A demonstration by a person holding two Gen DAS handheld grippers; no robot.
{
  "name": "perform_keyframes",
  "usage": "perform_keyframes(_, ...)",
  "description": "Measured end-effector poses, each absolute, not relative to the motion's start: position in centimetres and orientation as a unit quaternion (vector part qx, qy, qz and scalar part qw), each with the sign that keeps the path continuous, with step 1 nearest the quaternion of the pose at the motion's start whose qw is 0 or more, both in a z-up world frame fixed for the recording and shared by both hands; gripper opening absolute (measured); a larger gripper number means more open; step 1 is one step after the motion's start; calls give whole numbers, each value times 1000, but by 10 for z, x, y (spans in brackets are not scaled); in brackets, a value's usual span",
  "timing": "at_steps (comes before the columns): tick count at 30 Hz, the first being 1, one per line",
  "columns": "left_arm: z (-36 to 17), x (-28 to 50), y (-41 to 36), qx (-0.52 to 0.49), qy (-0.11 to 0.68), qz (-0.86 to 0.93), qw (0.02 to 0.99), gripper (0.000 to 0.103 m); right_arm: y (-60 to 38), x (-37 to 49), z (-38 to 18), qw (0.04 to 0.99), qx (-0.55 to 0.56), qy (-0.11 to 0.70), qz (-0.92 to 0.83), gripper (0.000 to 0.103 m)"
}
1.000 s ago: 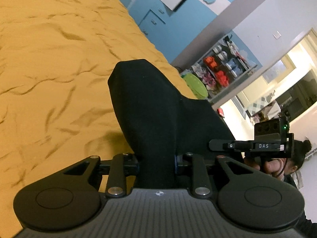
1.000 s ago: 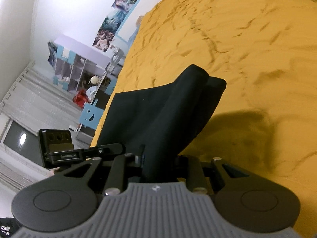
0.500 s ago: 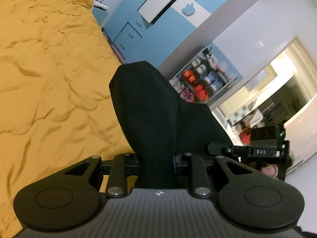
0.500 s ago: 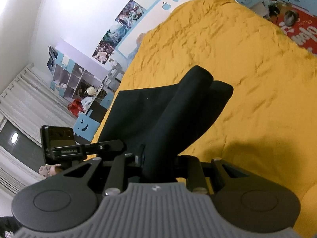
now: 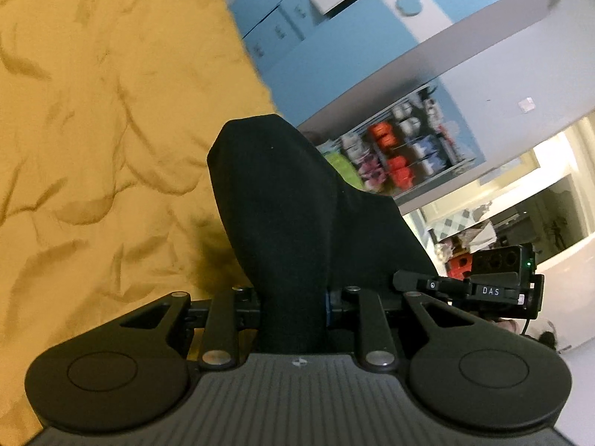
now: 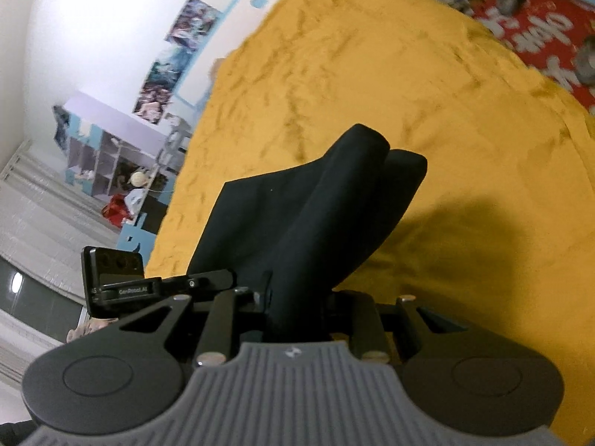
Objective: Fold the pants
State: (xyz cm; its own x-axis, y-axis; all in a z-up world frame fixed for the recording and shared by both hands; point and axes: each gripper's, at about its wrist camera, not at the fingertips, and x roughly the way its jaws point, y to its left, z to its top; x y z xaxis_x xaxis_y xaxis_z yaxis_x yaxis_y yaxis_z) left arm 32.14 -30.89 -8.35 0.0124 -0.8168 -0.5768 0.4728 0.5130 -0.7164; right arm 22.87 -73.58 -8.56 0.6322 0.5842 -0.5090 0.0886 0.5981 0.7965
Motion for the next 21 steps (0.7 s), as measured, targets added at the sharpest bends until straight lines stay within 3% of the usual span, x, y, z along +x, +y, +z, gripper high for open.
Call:
perform_keyframes(4, -115, 330, -315, -149, 543, -450, 693, 28, -740, 237, -124, 788, 434, 411, 148, 18)
perform_keyframes(6, -126, 329, -316, -134, 547, -443, 698, 33, -743, 238, -140, 787, 435, 414, 142, 19)
perform_keyframes(8, -135, 328, -312, -126, 553, -431, 702, 42, -742, 236, -150, 796, 412, 428, 117, 30)
perform_keyframes(12, -127, 327, -303, -138, 557, -423, 701, 42, -738, 226, -146, 805, 394, 430, 106, 37)
perform_keyframes(21, -129, 292, -268, -164, 568, -431, 682, 43, -743, 169, -154, 781, 440, 429, 112, 38)
